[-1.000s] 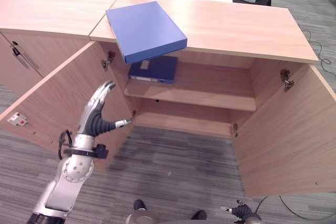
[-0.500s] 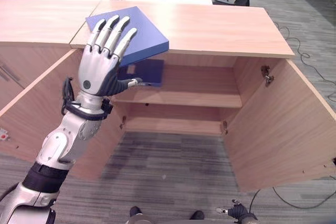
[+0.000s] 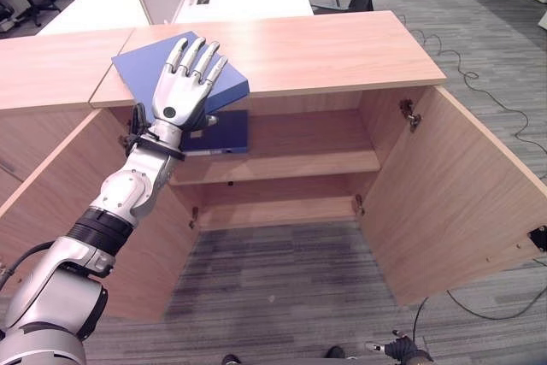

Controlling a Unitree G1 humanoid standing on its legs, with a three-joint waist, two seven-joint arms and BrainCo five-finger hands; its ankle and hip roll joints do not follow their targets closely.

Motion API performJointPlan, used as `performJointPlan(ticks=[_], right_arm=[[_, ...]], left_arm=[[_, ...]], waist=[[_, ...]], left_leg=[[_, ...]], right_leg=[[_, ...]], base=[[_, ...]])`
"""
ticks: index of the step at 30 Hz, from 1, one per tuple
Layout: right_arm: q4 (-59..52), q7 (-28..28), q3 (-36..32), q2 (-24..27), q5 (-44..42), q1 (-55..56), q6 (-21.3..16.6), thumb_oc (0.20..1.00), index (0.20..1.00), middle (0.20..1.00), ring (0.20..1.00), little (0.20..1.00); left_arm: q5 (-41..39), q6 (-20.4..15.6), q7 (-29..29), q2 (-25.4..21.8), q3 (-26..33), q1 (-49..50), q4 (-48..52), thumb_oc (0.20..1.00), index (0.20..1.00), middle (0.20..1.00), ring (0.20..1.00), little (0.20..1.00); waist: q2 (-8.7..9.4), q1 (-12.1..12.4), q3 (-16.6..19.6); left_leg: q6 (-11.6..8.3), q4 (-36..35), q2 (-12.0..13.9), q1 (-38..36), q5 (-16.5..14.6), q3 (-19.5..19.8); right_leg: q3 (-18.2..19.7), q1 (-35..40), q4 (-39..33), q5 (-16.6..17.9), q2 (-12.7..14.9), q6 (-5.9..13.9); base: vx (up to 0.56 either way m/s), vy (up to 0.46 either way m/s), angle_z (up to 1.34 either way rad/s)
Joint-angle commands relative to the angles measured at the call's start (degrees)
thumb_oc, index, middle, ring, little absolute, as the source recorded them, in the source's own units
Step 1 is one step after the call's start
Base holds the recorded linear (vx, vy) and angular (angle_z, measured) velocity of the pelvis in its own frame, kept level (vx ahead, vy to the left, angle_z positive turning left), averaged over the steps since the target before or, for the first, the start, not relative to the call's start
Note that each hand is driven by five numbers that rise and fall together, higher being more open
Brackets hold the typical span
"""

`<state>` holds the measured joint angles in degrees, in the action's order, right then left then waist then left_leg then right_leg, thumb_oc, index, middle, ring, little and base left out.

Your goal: Put the empty folder in the office cabinet

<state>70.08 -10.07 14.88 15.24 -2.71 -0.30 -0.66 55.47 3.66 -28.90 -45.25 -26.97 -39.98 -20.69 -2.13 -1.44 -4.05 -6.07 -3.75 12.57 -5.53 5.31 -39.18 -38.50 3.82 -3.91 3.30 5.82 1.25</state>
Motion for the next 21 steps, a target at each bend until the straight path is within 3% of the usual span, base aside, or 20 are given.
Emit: performJointPlan(ticks=[1,4,12,21], right_arm=[[0.33,-0.59,-1.37,-1.12,0.98,-0.61,-0.22,1.000,1.000,1.000,1.000,1.000],[0.71,-0.62,-1.68,-1.38,0.72,-0.10,-0.11,1.000,1.000,1.000,1.000,1.000],[1.18,-0.45,-2.10,-2.20,0.00,0.53,0.45,1.000,1.000,1.000,1.000,1.000],[0.60,0.11,-1.11,-2.47,1.02,0.99,0.93,1.000,1.000,1.000,1.000,1.000]], left_arm=[[-0.93,4.33,-0.74,-2.84,1.58,-5.54,-2.96,1.000,1.000,1.000,1.000,1.000],[-0.65,7.06,-0.77,-3.22,0.71,-8.41,-7.95,1.000,1.000,1.000,1.000,1.000],[-3.66,8.91,0.26,-2.59,1.21,-11.04,-11.90,1.000,1.000,1.000,1.000,1.000],[-8.24,8.30,1.30,0.31,3.15,-8.75,-14.11,1.000,1.000,1.000,1.000,1.000]], waist=[[1.22,0.48,0.63],[1.22,-0.02,0.57],[1.41,-0.42,0.35],[1.28,-0.65,0.25]], left_leg=[[1.11,0.39,-2.35,3.98,0.31,0.38],[1.84,0.26,-3.40,3.51,-0.33,0.00],[2.82,0.14,-4.87,2.97,-1.11,-0.27],[3.07,-0.21,-5.37,2.62,-0.83,-0.55]], right_leg=[[-1.16,5.40,4.68,-4.51,6.32,6.58],[-1.55,5.65,5.43,-4.05,7.17,6.99],[-2.31,6.13,6.29,-3.61,8.18,7.32],[-2.77,6.74,6.11,-3.75,7.89,6.96]], base=[[0.01,0.059,-0.07],[0.02,0.087,-0.06],[0.01,0.046,-0.01],[0.00,0.003,0.00]])
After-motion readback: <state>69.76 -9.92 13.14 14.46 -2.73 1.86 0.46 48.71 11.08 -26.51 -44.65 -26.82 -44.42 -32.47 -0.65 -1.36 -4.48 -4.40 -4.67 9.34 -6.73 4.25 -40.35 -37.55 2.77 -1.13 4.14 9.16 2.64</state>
